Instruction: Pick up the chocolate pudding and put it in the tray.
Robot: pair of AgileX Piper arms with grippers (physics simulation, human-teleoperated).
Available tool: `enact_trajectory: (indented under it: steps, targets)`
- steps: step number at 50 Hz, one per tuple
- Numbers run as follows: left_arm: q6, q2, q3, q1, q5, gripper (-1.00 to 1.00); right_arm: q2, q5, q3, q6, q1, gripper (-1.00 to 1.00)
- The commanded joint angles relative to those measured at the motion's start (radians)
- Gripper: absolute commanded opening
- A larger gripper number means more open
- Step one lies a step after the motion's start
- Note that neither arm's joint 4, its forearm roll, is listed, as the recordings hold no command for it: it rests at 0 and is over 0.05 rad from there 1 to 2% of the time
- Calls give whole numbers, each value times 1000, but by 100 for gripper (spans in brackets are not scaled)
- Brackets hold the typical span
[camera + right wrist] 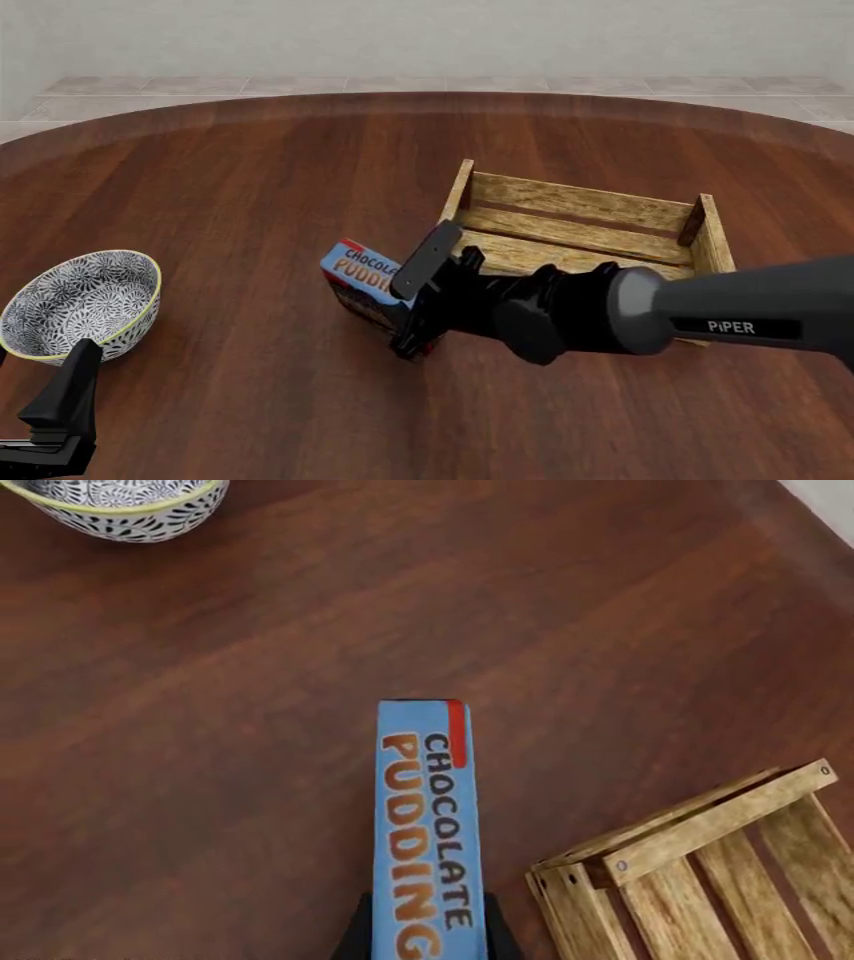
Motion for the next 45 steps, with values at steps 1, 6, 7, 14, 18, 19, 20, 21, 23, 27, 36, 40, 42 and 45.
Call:
enact_trajectory:
  steps: [1, 6, 7, 14, 18, 19, 20, 21, 23, 27, 36, 40, 42, 45]
  targets:
    - [0, 0, 0, 0, 0, 100, -29, 7, 1, 14, 9, -100]
    - [0, 0, 0, 0, 0, 100, -61, 18, 1, 14, 17, -100]
    - [0, 0, 0, 0, 0, 100, -64, 21, -1, 16, 15, -100]
    - [0, 0, 0, 0, 0, 100, -97, 38, -8, 15, 17, -100]
    - [0, 0, 0, 0, 0, 100, -128, 53, -10, 18, 17, -100]
    - [0, 0, 0, 0, 0, 100, -134, 58, -12, 18, 15, -100]
    - [0, 0, 0, 0, 0, 100, -144, 66, -16, 21, 14, -100]
    - [0, 0, 0, 0, 0, 100, -151, 70, -18, 21, 13, -100]
    - [0, 0, 0, 0, 0, 100, -170, 81, -19, 20, 12, -100]
    - [0, 0, 0, 0, 0, 100, -208, 98, -19, 17, 10, -100]
    - [0, 0, 0, 0, 0, 100, -306, 178, -45, 18, -23, -100]
    - [0, 0, 0, 0, 0, 100, -337, 202, -52, 17, -33, -100]
    - [0, 0, 0, 0, 0, 100, -353, 206, -47, 17, -37, -100]
    - [0, 0, 0, 0, 0, 100, -373, 212, -42, 15, -42, -100]
